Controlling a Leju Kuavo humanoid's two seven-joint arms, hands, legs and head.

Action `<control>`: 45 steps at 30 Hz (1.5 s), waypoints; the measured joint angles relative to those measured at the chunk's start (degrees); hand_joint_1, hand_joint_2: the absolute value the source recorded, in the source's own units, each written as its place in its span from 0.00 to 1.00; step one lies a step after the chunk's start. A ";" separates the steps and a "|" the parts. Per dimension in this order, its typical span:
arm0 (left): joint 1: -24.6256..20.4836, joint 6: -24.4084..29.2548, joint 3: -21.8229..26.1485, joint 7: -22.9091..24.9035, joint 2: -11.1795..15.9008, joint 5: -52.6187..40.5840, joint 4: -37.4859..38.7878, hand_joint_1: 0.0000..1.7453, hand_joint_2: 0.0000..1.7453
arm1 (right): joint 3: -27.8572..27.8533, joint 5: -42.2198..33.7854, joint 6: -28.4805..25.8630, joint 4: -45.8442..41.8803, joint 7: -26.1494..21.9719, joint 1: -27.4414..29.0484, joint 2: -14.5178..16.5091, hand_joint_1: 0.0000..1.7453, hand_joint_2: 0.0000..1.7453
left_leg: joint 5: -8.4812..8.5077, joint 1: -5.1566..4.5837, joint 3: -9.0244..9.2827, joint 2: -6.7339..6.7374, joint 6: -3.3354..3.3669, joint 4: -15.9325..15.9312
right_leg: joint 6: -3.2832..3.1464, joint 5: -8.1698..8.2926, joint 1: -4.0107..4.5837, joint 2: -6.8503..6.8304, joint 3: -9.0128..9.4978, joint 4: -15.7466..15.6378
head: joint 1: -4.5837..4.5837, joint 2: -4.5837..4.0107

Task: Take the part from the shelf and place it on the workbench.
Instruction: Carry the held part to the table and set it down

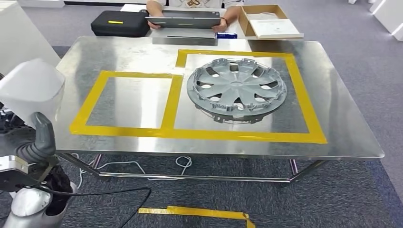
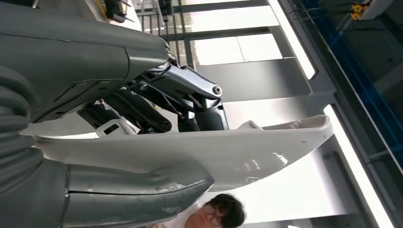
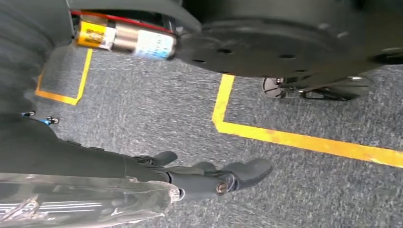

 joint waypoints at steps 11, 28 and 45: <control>0.23 0.07 1.12 -0.14 0.02 0.39 0.15 1.00 1.00 | 0.53 -0.14 0.51 -1.10 0.52 1.25 0.01 0.00 1.00 | -4.02 -0.14 5.62 -0.09 -2.26 0.62 | -2.72 8.83 0.39 -0.65 0.07 -9.81 | 0.10 0.00; -0.43 3.09 1.14 3.14 -2.18 2.62 1.96 1.00 1.00 | 5.77 -6.55 -0.63 -5.81 5.78 4.43 0.01 0.00 1.00 | 2.04 -0.19 -2.50 -0.06 -0.69 0.62 | -1.29 2.72 0.54 0.22 4.61 -8.77 | -0.06 0.00; -1.57 -1.24 3.22 7.36 -0.91 6.04 6.16 1.00 1.00 | 6.86 -6.73 -0.19 -7.47 6.10 5.24 0.02 0.00 1.00 | -3.97 0.00 -4.00 -0.21 -3.19 7.78 | -2.92 6.95 -0.34 -0.10 3.48 -11.23 | -0.35 0.00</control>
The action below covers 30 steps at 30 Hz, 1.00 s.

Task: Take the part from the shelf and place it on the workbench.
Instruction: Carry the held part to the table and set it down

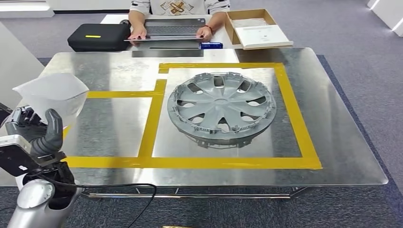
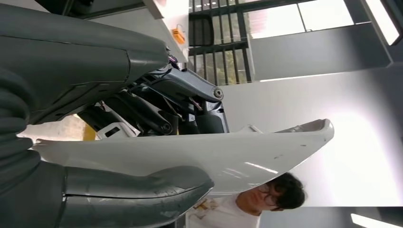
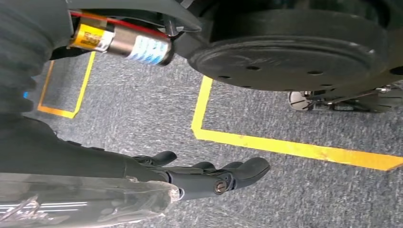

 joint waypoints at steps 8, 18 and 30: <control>-0.95 -0.96 2.14 0.77 1.03 0.82 3.10 1.00 1.00 | -0.12 0.40 0.09 0.00 -0.25 -0.10 0.00 0.00 1.00 | 5.37 -0.10 1.85 -0.01 0.57 -5.35 | 0.42 -0.80 0.24 0.23 0.80 0.18 | 0.01 0.00; -2.57 -2.44 2.36 3.17 1.15 2.07 5.19 1.00 1.00 | -0.24 1.59 0.23 0.08 -1.25 -0.58 -0.02 0.00 1.00 | 5.32 0.17 2.63 0.03 2.00 -7.71 | 1.94 -1.86 0.37 0.04 -0.19 1.13 | 0.14 0.00; -5.65 -4.58 5.81 5.60 2.17 7.09 15.70 1.00 1.00 | -2.28 3.92 0.89 1.46 -3.50 -2.20 -0.02 0.00 1.00 | 4.85 -0.13 3.05 -0.03 0.86 -7.63 | 0.92 0.49 0.39 0.14 -0.50 -0.10 | 0.49 0.00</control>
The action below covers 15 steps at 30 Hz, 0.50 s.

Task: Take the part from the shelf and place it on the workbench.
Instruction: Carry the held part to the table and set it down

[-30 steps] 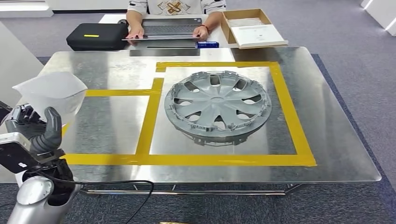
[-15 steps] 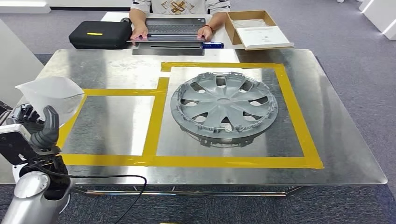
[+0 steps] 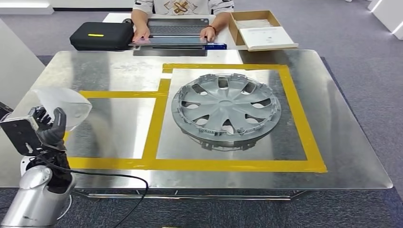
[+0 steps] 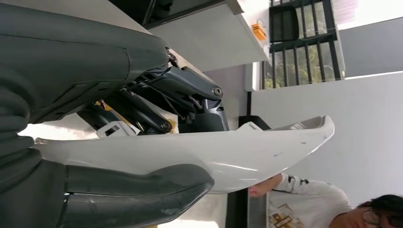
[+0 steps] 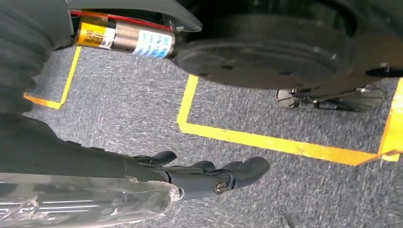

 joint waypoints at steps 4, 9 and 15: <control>-0.77 0.01 0.66 0.00 0.47 -0.35 2.31 1.00 1.00 | -0.33 0.38 0.14 0.25 -0.42 -0.33 0.00 0.00 1.00 | -5.17 0.19 -3.97 -0.02 -1.04 8.90 | -1.05 0.32 -0.32 -0.11 0.34 -0.55 | -0.46 0.00; -1.63 -0.22 0.71 0.02 0.91 -1.05 5.21 1.00 1.00 | -1.06 1.75 0.60 0.99 -1.43 -0.69 0.00 0.00 1.00 | -2.18 0.33 -4.59 -0.01 -1.13 9.50 | -1.03 0.14 -0.31 0.02 0.67 -0.49 | -0.50 0.00; -3.32 -0.83 0.65 -0.04 1.29 -2.20 8.03 1.00 1.00 | -2.46 3.53 1.00 2.03 -2.67 -1.80 0.00 0.00 1.00 | 0.72 0.05 -0.32 -0.07 0.43 -0.35 | 0.54 -0.14 0.01 0.01 0.43 -0.39 | -0.46 0.00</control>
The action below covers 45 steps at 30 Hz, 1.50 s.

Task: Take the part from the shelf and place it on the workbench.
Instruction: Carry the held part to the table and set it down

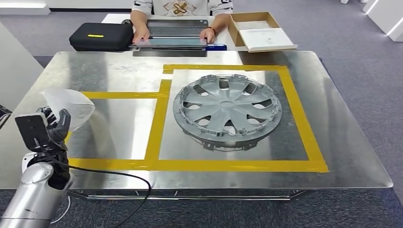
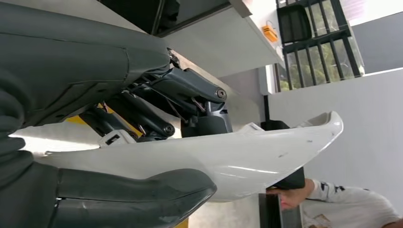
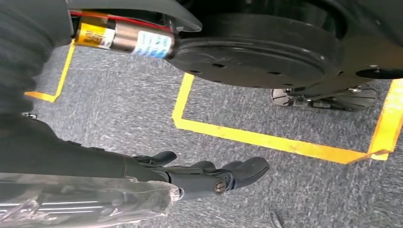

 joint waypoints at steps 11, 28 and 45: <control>-0.80 0.03 0.00 0.08 0.19 -2.21 2.86 0.77 1.00 | -1.91 1.14 0.43 1.40 -0.85 -0.70 0.00 0.00 0.00 | -0.03 -0.20 0.49 0.07 1.04 -0.24 | 0.14 -0.44 0.00 -0.16 -1.81 3.50 | 0.46 0.00; -1.50 0.66 -0.07 1.03 0.61 -3.04 5.90 0.00 1.00 | -3.11 2.00 0.73 2.26 -1.24 -1.28 0.00 0.00 0.00 | 0.18 0.20 0.14 0.02 -1.02 0.31 | -0.96 0.40 0.32 -0.03 0.32 -0.42 | 0.04 0.00; -2.87 -0.45 -0.95 2.56 1.12 -3.38 9.78 0.00 1.00 | -5.08 4.51 1.31 3.61 -2.57 -2.04 0.00 0.00 0.00 | -0.01 -0.27 0.36 -0.02 0.03 -0.33 | -0.31 0.45 0.18 -0.03 -0.21 -0.11 | 0.40 0.00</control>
